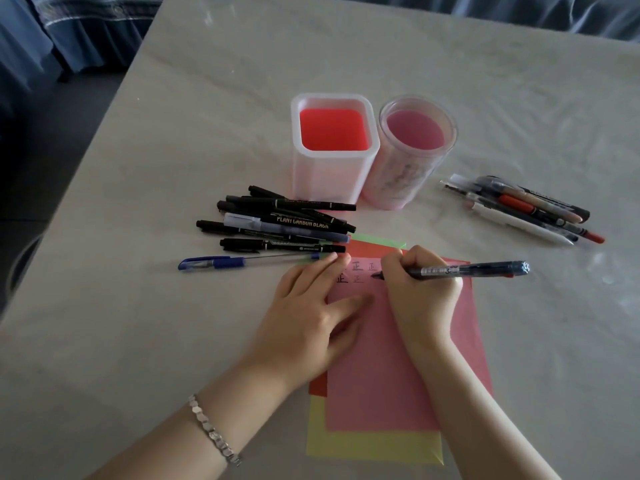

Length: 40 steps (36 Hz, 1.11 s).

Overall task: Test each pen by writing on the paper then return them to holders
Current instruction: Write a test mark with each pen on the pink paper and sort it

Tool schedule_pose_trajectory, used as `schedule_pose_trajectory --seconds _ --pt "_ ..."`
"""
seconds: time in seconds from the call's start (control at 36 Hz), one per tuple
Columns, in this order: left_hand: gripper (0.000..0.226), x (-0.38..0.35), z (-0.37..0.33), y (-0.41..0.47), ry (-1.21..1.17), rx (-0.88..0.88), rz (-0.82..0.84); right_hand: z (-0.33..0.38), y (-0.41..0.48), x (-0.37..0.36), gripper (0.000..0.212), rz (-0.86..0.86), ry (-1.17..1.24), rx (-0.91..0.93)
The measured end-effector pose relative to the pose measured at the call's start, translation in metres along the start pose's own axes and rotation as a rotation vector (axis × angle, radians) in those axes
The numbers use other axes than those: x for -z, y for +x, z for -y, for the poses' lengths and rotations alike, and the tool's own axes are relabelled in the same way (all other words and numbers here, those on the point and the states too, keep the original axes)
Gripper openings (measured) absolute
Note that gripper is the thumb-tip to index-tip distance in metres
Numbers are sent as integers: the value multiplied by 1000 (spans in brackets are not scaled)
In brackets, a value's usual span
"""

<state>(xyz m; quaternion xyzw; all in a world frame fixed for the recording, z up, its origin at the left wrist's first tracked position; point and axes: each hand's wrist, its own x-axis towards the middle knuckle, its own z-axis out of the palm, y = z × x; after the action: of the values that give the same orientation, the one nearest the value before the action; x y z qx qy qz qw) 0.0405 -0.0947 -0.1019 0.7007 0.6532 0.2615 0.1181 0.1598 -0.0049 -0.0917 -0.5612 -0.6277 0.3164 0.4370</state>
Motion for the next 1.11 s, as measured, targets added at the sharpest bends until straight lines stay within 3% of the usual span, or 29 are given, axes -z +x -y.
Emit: schedule_pose_trajectory --seconds 0.33,0.64,1.11 --pt "30 -1 -1 0 -4 6 -9 2 0 1 26 -38 0 -42" --pt "30 1 -1 1 4 10 -6 -1 0 2 42 -3 -1 -11" --pt "29 -1 -1 1 4 4 -15 1 0 2 32 -12 61 -27"
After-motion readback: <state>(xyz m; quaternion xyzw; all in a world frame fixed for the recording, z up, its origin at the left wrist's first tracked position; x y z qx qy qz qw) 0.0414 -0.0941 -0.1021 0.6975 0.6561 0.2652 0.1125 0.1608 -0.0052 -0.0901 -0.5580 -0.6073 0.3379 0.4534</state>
